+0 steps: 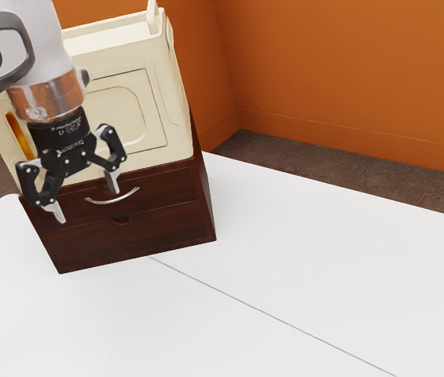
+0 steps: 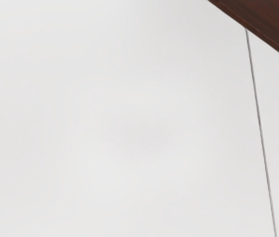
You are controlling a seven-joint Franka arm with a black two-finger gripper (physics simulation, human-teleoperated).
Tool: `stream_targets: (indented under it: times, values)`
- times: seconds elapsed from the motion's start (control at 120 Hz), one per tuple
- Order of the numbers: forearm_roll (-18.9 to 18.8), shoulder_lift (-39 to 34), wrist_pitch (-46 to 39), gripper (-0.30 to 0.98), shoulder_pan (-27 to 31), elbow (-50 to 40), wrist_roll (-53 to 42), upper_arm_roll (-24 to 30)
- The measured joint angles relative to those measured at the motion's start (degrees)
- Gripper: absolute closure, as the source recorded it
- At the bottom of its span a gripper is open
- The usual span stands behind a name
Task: Pull the drawer handle with one arm to open the drawer
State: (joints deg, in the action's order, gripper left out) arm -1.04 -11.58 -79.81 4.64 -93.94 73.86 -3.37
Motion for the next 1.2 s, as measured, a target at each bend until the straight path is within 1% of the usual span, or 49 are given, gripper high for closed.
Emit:
stream_targets:
  times: [0.2,0.417,0.517,0.642,0.75,0.883,1.067,1.117,1.15,1.2]
  values:
    - [-0.13,-0.14,-6.66,0.00,0.62,-3.22,2.22,-0.06]
    - [-0.41,-1.72,-9.08,0.00,0.94,-5.90,5.44,-0.86]
    - [0.10,-1.34,-9.60,0.00,0.79,-5.53,10.43,-0.92]
    - [3.42,0.47,-9.95,0.00,1.55,-3.41,17.38,-1.68]
    - [4.79,1.04,-10.07,0.00,0.35,-1.09,22.98,-1.06]
    - [3.52,2.05,-9.89,0.00,0.21,-0.17,32.23,-0.47]
    - [1.54,5.73,-10.09,0.00,0.73,1.94,43.34,-0.60]
    - [1.07,5.94,-10.33,0.00,2.22,1.62,45.78,-0.46]
    - [0.92,5.73,-10.72,0.00,5.70,0.71,47.14,1.23]
    - [0.76,1.87,-12.97,0.00,10.31,-5.62,48.84,3.12]
